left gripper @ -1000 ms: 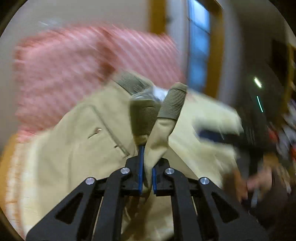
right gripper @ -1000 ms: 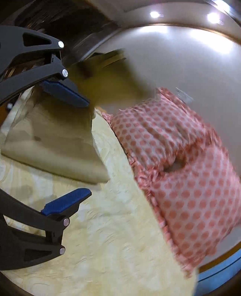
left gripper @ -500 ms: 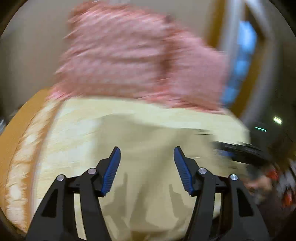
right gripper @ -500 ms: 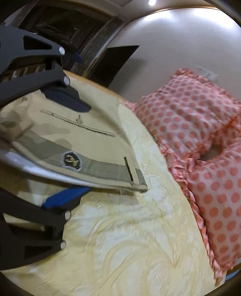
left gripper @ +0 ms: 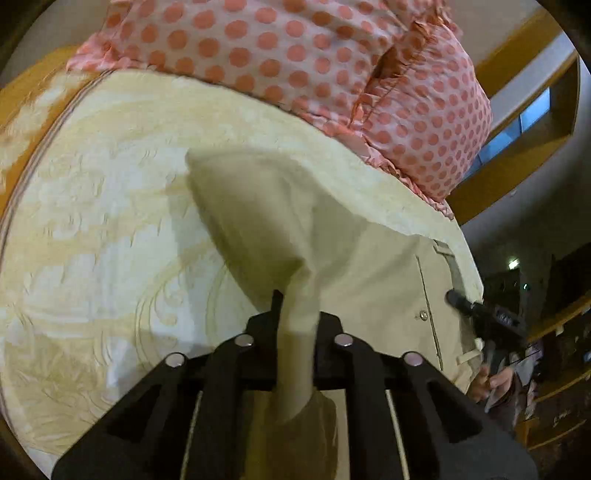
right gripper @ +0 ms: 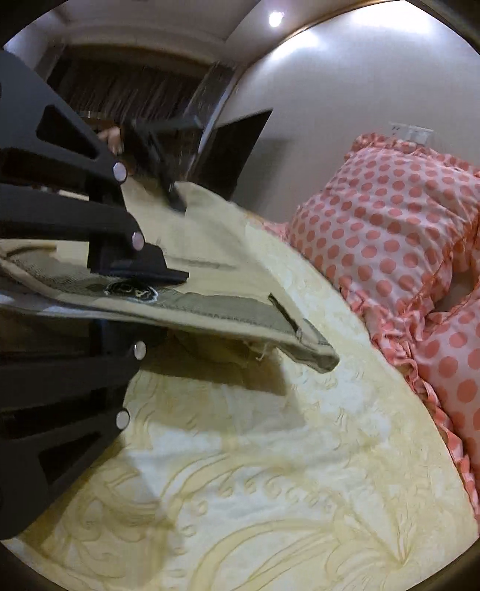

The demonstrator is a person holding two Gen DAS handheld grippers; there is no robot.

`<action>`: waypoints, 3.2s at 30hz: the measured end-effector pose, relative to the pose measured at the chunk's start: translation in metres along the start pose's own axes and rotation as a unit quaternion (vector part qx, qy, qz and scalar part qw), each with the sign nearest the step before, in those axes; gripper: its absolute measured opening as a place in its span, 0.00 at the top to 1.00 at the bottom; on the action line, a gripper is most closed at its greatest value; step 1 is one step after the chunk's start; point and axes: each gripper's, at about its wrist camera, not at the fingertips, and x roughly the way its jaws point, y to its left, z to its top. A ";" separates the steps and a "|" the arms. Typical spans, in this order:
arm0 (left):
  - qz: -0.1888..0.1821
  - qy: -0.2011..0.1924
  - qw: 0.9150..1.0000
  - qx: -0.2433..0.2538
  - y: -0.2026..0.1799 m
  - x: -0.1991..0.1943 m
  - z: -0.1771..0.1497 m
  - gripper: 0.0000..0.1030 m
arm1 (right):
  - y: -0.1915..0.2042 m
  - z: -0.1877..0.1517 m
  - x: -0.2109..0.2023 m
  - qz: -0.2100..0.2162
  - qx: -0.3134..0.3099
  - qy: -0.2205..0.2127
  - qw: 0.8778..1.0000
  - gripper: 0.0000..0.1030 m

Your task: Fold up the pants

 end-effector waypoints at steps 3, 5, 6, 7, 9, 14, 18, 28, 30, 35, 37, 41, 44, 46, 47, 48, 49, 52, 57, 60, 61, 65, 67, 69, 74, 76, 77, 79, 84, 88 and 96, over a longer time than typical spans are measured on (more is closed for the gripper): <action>0.014 -0.023 0.999 0.031 -0.017 0.000 0.022 0.93 | 0.022 0.029 -0.001 0.001 -0.043 -0.026 0.999 0.91; 0.026 -0.042 0.998 0.040 -0.024 0.006 0.045 0.93 | 0.029 0.051 -0.002 0.000 -0.057 -0.049 0.997 0.93; 0.038 -0.056 0.997 0.043 -0.027 0.012 0.061 0.93 | 0.029 0.066 -0.002 -0.004 -0.059 -0.065 0.996 0.95; 0.046 -0.069 0.996 0.041 -0.028 0.016 0.073 0.93 | 0.028 0.079 -0.001 -0.008 -0.057 -0.076 0.995 0.94; 0.074 -0.097 0.992 0.042 -0.027 0.035 0.100 0.92 | 0.025 0.102 0.005 -0.044 -0.066 -0.097 0.992 0.95; 0.129 -0.050 0.990 0.000 0.000 0.065 0.116 0.74 | 0.007 0.110 0.021 -0.195 -0.064 -0.046 0.978 0.87; 0.083 -0.121 0.989 0.021 -0.010 0.013 0.086 0.69 | 0.035 0.080 -0.009 -0.104 -0.099 -0.083 0.986 0.48; 0.125 -0.037 0.990 0.051 -0.035 0.044 0.033 0.68 | 0.074 0.014 0.023 -0.211 -0.143 -0.021 0.967 0.22; 0.129 -0.065 0.988 0.060 -0.049 0.021 0.009 0.32 | 0.095 -0.020 0.008 -0.214 -0.187 -0.047 0.958 0.01; 0.227 -0.122 0.959 0.119 -0.081 -0.010 -0.079 0.02 | 0.116 -0.106 0.004 -0.295 -0.240 -0.082 0.921 0.01; 0.242 -0.122 0.953 0.135 -0.085 -0.013 -0.099 0.02 | 0.110 -0.123 0.011 -0.319 -0.235 -0.080 0.915 0.01; 0.262 -0.120 0.947 0.142 -0.082 -0.006 -0.120 0.02 | 0.101 -0.133 0.041 -0.359 -0.234 -0.073 0.901 0.01; 0.262 -0.107 0.950 0.130 -0.072 -0.002 -0.128 0.02 | 0.100 -0.137 0.054 -0.402 -0.242 -0.086 0.879 0.01; 0.255 -0.119 0.952 0.118 -0.066 -0.005 -0.131 0.02 | 0.099 -0.141 0.055 -0.409 -0.237 -0.100 0.875 0.01; 0.257 -0.122 0.952 0.113 -0.064 -0.005 -0.131 0.02 | 0.099 -0.143 0.055 -0.414 -0.234 -0.108 0.873 0.01; 0.258 -0.126 0.951 0.110 -0.063 -0.005 -0.131 0.02 | 0.099 -0.143 0.056 -0.415 -0.233 -0.113 0.872 0.01; 0.261 -0.132 0.950 0.110 -0.063 -0.005 -0.132 0.02 | 0.098 -0.144 0.056 -0.417 -0.232 -0.120 0.871 0.01; 0.262 -0.142 0.948 0.110 -0.065 -0.005 -0.136 0.02 | 0.097 -0.146 0.058 -0.420 -0.232 -0.135 0.867 0.01; 0.261 -0.141 0.948 0.110 -0.064 -0.005 -0.136 0.02 | 0.098 -0.147 0.061 -0.428 -0.227 -0.147 0.862 0.01; 0.261 -0.141 0.949 0.110 -0.065 -0.004 -0.136 0.02 | 0.098 -0.148 0.062 -0.429 -0.227 -0.149 0.862 0.01; 0.261 -0.141 0.949 0.109 -0.065 -0.004 -0.136 0.02 | 0.099 -0.148 0.062 -0.429 -0.227 -0.149 0.862 0.01; 0.261 -0.140 0.949 0.109 -0.065 -0.003 -0.136 0.02 | 0.099 -0.148 0.062 -0.429 -0.227 -0.149 0.862 0.01; 0.262 -0.140 0.949 0.108 -0.066 -0.003 -0.136 0.02 | 0.099 -0.148 0.062 -0.429 -0.228 -0.149 0.861 0.01; 0.262 -0.141 0.949 0.108 -0.066 -0.003 -0.136 0.02 | 0.098 -0.148 0.062 -0.428 -0.228 -0.150 0.861 0.01; 0.262 -0.143 0.948 0.108 -0.065 -0.004 -0.136 0.02 | 0.099 -0.148 0.063 -0.428 -0.229 -0.152 0.861 0.01; 0.262 -0.145 0.948 0.108 -0.065 -0.004 -0.137 0.02 | 0.099 -0.148 0.063 -0.428 -0.229 -0.152 0.861 0.01; 0.262 -0.146 0.948 0.108 -0.065 -0.003 -0.137 0.02 | 0.099 -0.148 0.063 -0.428 -0.229 -0.152 0.861 0.01; 0.261 -0.146 0.948 0.109 -0.064 -0.004 -0.137 0.02 | 0.099 -0.148 0.062 -0.428 -0.229 -0.151 0.861 0.01; 0.261 -0.146 0.948 0.109 -0.064 -0.004 -0.136 0.02 | 0.099 -0.148 0.062 -0.428 -0.230 -0.152 0.861 0.01; 0.262 -0.146 0.948 0.108 -0.065 -0.004 -0.137 0.02 | 0.099 -0.148 0.062 -0.428 -0.230 -0.152 0.861 0.01; 0.261 -0.146 0.948 0.109 -0.064 -0.004 -0.136 0.02 | 0.099 -0.148 0.063 -0.428 -0.230 -0.153 0.860 0.01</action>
